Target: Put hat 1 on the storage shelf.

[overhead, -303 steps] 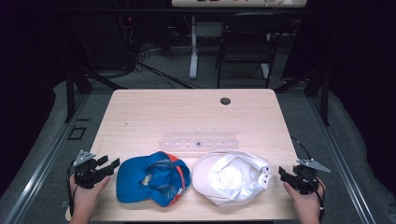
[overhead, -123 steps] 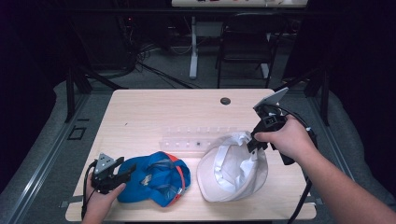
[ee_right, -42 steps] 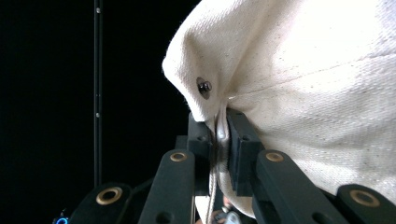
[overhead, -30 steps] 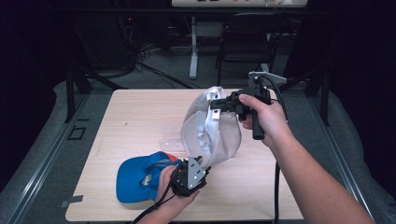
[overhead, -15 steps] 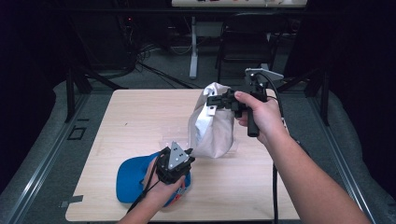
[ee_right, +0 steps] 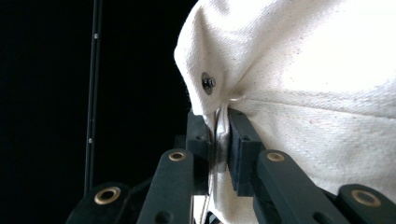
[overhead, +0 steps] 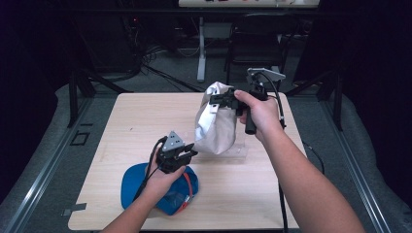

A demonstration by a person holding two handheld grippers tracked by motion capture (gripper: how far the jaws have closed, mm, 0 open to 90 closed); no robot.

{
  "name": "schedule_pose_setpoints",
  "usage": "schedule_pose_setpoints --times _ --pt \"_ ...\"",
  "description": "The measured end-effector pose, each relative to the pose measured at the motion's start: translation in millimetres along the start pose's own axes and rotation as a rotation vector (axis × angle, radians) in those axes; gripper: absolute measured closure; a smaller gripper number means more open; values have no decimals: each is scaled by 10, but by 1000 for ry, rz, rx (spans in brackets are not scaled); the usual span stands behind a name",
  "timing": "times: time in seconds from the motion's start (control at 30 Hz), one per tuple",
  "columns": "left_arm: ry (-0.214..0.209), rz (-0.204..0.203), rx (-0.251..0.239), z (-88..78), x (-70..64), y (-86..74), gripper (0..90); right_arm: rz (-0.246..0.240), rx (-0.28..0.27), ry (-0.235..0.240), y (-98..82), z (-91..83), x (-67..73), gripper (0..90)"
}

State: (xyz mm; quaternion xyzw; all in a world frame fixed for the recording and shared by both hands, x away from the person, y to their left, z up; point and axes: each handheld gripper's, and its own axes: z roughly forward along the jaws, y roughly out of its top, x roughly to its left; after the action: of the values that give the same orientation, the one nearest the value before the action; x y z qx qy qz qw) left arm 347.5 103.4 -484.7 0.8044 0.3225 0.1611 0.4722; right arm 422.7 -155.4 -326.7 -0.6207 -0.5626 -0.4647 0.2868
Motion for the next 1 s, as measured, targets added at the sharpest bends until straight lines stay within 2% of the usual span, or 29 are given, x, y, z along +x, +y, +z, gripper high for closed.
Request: schedule_pose_setpoints --times 0.13,0.3,0.67,0.87,1.0 --pt "0 -14 6 63 71 4 770 5 -9 -7 48 61 -24 811" --pt "-22 -27 9 114 98 -8 771 4 -4 -15 84 100 -41 811" --pt "-42 -59 -7 170 138 -48 771 18 -3 -18 137 174 -73 811" --pt "-41 -55 -15 160 113 -42 776 12 1 -17 138 191 -41 811" --pt "-68 -69 -29 183 81 -25 777 0 4 -21 132 179 -2 810"
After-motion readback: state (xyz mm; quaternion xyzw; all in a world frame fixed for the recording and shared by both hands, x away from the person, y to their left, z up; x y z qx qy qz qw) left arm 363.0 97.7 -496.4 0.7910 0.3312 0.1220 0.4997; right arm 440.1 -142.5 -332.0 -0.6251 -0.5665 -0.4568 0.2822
